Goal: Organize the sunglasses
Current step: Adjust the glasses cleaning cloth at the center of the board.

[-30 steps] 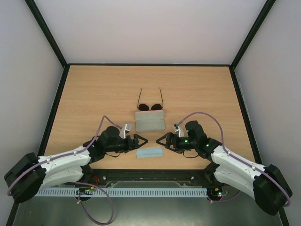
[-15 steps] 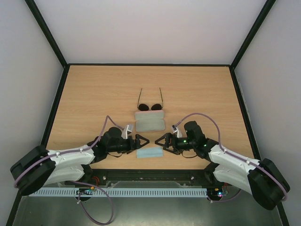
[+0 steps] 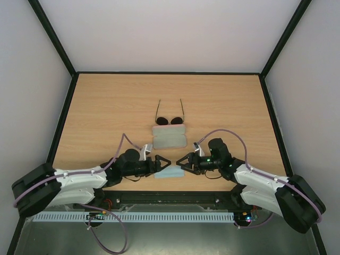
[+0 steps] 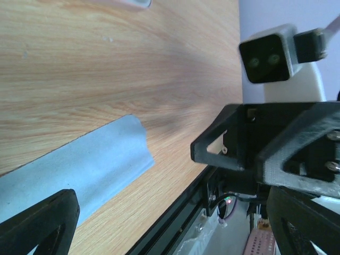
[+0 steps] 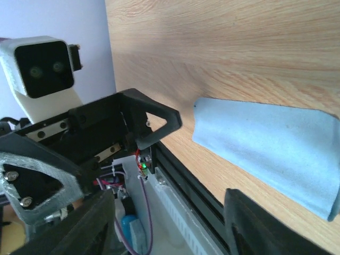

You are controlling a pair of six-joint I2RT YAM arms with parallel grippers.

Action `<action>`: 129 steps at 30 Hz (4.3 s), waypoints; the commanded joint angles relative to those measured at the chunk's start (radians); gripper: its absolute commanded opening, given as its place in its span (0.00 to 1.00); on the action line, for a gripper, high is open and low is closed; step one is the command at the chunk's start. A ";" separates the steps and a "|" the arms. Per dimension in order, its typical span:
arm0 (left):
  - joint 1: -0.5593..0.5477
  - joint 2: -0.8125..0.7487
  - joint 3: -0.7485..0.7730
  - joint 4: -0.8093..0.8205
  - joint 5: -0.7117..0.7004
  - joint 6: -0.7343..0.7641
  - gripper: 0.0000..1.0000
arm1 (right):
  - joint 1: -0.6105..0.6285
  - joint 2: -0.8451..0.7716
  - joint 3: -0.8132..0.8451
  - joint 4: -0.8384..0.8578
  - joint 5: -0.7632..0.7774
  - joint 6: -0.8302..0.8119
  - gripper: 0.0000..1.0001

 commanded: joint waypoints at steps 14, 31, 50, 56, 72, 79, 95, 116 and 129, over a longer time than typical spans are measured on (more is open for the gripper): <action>-0.002 -0.131 -0.029 -0.079 -0.071 -0.021 0.99 | 0.021 0.107 -0.003 0.086 -0.037 -0.001 0.11; -0.004 -0.013 -0.013 -0.017 -0.040 -0.042 0.11 | 0.114 0.219 0.034 0.128 0.022 -0.001 0.07; -0.018 0.035 0.003 -0.013 -0.044 -0.057 0.02 | 0.133 0.272 0.065 0.084 0.081 -0.047 0.05; -0.024 0.046 0.003 -0.011 -0.050 -0.058 0.02 | 0.135 0.288 0.077 0.073 0.085 -0.057 0.05; -0.038 0.077 0.004 -0.014 -0.073 -0.065 0.02 | 0.153 0.301 0.112 0.003 0.140 -0.092 0.04; -0.058 0.141 0.022 -0.011 -0.081 -0.066 0.02 | 0.170 0.341 0.129 0.011 0.142 -0.095 0.03; -0.097 0.279 0.066 0.032 -0.084 -0.067 0.02 | 0.213 0.431 0.159 0.058 0.141 -0.088 0.02; -0.111 0.296 0.069 -0.025 -0.109 -0.059 0.02 | 0.242 0.522 0.161 0.100 0.147 -0.084 0.01; -0.127 0.291 0.046 -0.041 -0.119 -0.066 0.02 | 0.243 0.503 0.136 0.082 0.170 -0.083 0.01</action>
